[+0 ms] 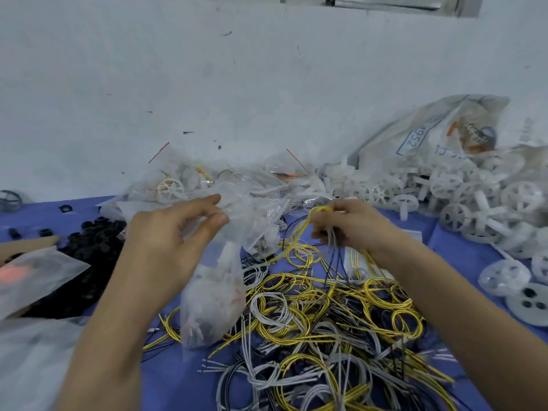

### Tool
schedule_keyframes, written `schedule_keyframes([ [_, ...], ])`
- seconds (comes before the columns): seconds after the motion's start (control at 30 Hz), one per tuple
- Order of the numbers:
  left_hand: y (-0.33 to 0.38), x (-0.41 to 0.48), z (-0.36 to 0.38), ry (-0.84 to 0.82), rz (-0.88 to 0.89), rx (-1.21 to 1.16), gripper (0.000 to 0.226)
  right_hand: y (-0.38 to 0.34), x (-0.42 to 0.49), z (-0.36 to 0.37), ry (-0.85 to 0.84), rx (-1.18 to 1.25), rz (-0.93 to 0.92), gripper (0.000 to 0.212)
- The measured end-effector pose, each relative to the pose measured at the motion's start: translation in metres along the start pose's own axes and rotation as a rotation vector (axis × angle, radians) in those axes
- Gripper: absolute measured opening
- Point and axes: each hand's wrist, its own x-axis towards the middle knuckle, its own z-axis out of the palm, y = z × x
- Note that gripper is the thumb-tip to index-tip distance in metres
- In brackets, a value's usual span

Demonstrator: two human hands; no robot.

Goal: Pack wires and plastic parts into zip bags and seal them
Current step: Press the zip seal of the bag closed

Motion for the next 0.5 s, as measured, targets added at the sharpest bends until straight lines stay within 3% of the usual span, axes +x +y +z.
schedule_keyframes([
  [0.1, 0.008, -0.001, 0.003, -0.05, 0.03, -0.023, 0.009, -0.02, -0.006, -0.01, -0.073, 0.311, -0.062, 0.009],
  [0.2, 0.014, -0.002, 0.004, -0.109, 0.08, 0.023, 0.029, -0.034, -0.012, -0.013, -0.152, 0.476, -0.091, 0.018],
  [0.3, 0.019, -0.003, 0.002, -0.153, 0.133, 0.098, 0.028, -0.042, -0.017, -0.013, -0.097, 0.464, -0.138, 0.025],
  [0.37, 0.021, -0.003, 0.0, -0.157, 0.149, 0.128, 0.026, -0.045, -0.017, -0.016, -0.005, 0.589, -0.136, 0.031],
  [0.5, 0.021, -0.005, 0.002, -0.16, 0.128, 0.051, 0.026, -0.049, -0.016, -0.027, 0.004, 1.313, 0.013, 0.017],
])
